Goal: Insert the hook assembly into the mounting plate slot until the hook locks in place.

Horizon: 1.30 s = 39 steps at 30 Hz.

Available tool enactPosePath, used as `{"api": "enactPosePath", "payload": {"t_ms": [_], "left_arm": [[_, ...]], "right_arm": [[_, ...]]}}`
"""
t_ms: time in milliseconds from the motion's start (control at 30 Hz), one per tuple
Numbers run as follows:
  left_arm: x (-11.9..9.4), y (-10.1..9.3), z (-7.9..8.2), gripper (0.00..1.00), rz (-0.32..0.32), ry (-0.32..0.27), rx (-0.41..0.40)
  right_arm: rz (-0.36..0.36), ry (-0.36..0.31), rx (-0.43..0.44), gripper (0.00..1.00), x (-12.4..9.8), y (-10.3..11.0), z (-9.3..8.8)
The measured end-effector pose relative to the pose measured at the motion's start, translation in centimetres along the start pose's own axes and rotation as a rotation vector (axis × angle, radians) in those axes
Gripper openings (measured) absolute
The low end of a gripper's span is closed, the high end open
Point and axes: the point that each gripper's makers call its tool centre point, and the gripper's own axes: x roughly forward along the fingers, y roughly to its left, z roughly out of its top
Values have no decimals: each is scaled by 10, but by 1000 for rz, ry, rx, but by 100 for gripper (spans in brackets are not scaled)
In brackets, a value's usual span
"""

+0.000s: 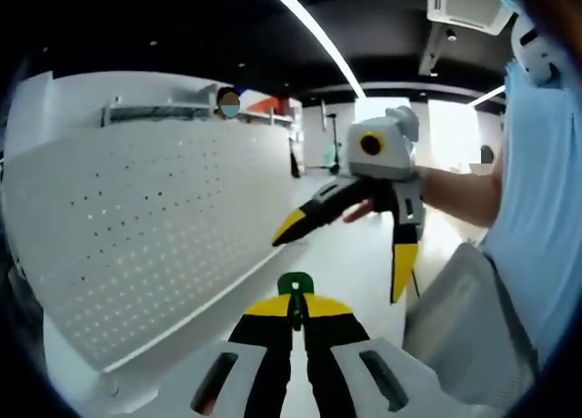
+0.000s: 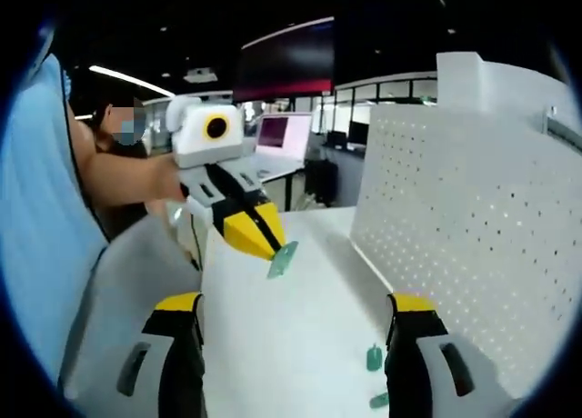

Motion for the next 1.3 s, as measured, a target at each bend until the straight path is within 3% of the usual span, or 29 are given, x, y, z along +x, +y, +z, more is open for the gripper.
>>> {"api": "enactPosePath", "payload": {"t_ms": [200,533,667,1000,1100,1300], "left_arm": [[-4,20,2,3,90,-29,-17],[-19,70,9,3,335,-52,5],[-26,92,12,3,430,-86,-33],[-38,130,26,3,580,-138,-46],[-38,142,30,3,596,-146,-54],[-45,176,53,3,674,-197,-50]], "right_arm": [[-19,-10,16,84,-6,-1,-2],[-92,-48,43,84,-24,-11,-1],[-117,-53,41,85,-29,-15,-1],[-183,-62,25,85,-38,-26,3],[-214,-84,21,85,-42,-32,9],[-253,-105,11,85,-47,-38,14]]}}
